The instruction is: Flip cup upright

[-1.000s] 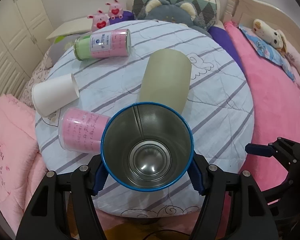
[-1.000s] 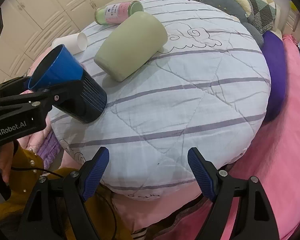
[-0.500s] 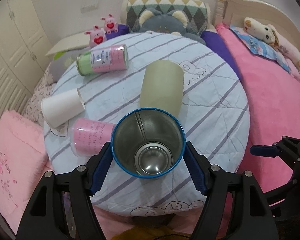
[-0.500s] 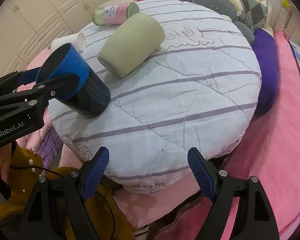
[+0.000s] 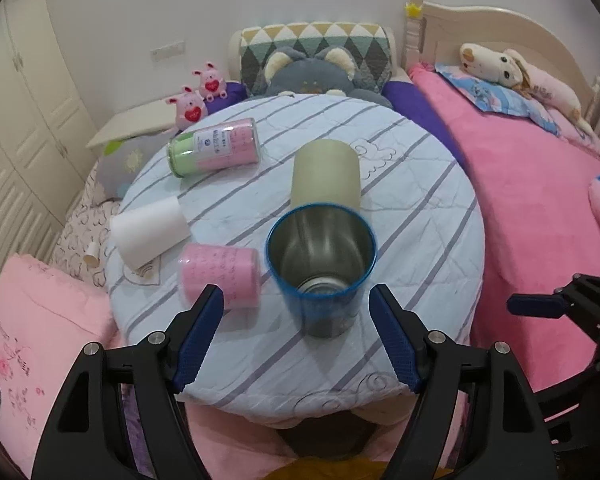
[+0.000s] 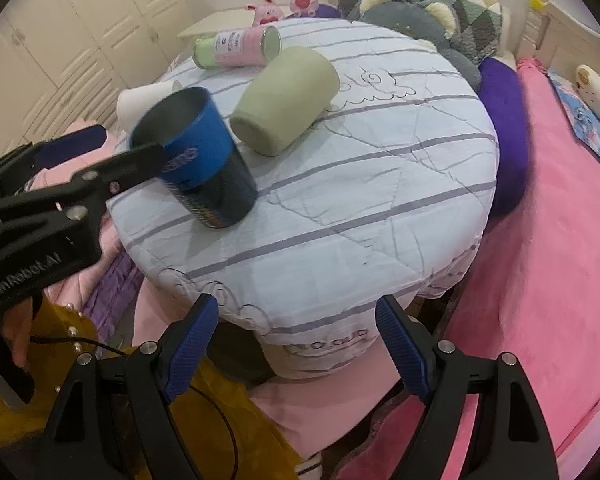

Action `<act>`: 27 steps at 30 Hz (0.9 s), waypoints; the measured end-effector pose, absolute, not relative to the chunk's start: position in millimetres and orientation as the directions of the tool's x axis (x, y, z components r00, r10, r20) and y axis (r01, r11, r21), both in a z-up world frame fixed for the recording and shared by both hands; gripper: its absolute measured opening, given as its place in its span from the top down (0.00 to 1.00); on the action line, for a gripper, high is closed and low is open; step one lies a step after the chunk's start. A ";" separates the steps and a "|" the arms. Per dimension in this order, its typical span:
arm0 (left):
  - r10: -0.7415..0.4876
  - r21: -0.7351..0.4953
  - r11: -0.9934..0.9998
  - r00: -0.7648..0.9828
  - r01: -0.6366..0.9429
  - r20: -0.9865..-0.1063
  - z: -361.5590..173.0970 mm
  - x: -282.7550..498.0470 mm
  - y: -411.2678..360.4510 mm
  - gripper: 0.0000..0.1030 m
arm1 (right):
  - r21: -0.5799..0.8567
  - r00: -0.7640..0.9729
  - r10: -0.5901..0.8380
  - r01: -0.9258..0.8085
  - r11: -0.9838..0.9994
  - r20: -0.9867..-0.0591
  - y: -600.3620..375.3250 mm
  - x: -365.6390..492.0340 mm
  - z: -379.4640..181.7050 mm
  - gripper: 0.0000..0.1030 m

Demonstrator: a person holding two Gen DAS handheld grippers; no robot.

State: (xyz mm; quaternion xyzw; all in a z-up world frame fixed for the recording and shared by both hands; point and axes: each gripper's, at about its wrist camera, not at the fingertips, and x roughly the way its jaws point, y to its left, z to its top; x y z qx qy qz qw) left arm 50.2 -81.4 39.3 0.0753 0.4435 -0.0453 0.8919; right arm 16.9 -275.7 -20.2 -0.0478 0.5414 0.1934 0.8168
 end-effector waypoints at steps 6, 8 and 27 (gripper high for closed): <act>-0.012 0.120 0.978 0.623 0.169 -0.782 33.1 29.0 -68.4 0.25 | 0.112 0.389 0.253 -0.351 0.930 -0.886 -257.3 -7.2 -18.4 0.20; -0.028 0.110 0.977 0.630 0.180 -0.776 31.0 21.2 -61.9 0.25 | 0.095 0.408 0.240 -0.344 0.934 -0.881 -251.9 -15.5 -18.5 0.20; -0.054 0.031 0.995 0.790 0.092 -0.610 9.9 -20.7 -0.5 0.10 | -0.075 0.746 0.008 -0.078 0.994 -0.665 -222.3 -77.4 -39.6 0.20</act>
